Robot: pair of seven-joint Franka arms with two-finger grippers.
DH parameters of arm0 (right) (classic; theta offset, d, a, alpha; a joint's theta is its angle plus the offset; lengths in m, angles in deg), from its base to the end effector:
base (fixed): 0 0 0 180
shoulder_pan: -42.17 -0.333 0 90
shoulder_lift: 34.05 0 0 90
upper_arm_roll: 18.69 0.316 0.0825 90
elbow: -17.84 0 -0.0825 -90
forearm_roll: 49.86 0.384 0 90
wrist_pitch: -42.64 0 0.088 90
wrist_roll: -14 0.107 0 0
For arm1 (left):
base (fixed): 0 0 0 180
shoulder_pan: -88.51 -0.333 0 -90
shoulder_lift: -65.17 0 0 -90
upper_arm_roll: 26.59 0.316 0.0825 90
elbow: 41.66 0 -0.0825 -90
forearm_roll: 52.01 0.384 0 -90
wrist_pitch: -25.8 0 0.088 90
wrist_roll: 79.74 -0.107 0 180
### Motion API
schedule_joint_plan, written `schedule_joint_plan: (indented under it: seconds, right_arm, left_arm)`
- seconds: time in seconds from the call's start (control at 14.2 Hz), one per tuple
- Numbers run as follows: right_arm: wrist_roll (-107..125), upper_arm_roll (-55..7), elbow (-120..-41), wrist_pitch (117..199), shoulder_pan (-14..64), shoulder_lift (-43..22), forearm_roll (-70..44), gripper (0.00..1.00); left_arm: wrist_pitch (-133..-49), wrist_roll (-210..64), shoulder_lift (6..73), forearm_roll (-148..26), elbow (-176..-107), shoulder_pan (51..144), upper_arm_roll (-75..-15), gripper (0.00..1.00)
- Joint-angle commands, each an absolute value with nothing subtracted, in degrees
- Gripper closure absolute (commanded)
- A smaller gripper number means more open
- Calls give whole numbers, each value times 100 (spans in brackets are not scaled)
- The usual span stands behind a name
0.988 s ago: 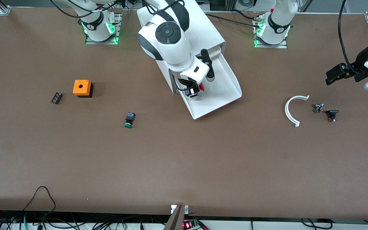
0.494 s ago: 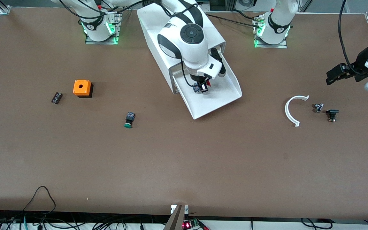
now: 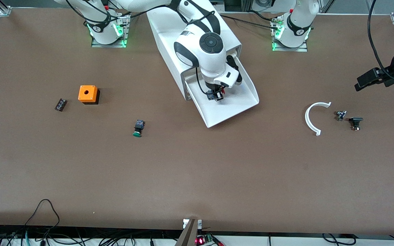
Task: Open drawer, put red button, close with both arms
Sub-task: 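Lower the red button into the drawer and open the right gripper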
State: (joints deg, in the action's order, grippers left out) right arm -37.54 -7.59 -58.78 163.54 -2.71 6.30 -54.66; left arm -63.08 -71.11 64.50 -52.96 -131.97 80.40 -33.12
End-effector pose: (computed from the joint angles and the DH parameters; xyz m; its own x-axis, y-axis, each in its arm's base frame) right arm 0.4452 0.5941 0.3257 -0.2917 0.9523 0.0894 0.9565 0.2899 0.0324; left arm 0.5554 0.0139 0.6138 0.9835 0.1769 -0.0388 0.1774 -0.9841 0.0122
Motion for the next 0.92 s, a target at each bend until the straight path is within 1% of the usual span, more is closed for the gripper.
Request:
schedule_joint_plan:
  seconds: [0.0, 0.28, 0.42, 0.49, 0.63, 0.85]
  right_arm:
    - [-3128, -832, -5686, 16252, -380, 700, -5460, 0]
    - [-2409, -832, -5625, 16323, -354, 367, -5486, 0]
    - [-2090, -840, -5598, 16305, -301, 138, -5504, 0]
    - [-2002, -927, -5598, 16296, -223, 7, -5495, 0]
    - [-1756, -1007, -5607, 16235, -3, -257, -5487, 0]
    - [-1580, -1016, -5659, 16042, 646, -547, -5451, 0]
  left_arm:
    - [-6192, -7086, 6544, -5368, -13183, 8034, -3310, 0]
    - [-6261, -7086, 6535, -5359, -13183, 8034, -3310, 0]
    - [-6472, -7042, 6500, -5324, -13218, 8086, -3362, 0]
    - [-6621, -6938, 6474, -5324, -13288, 8113, -3389, 0]
    - [-7225, -6674, 6413, -5323, -13604, 8192, -3502, 0]
    - [-7833, -6000, 6307, -5315, -14008, 8332, -3766, 0]
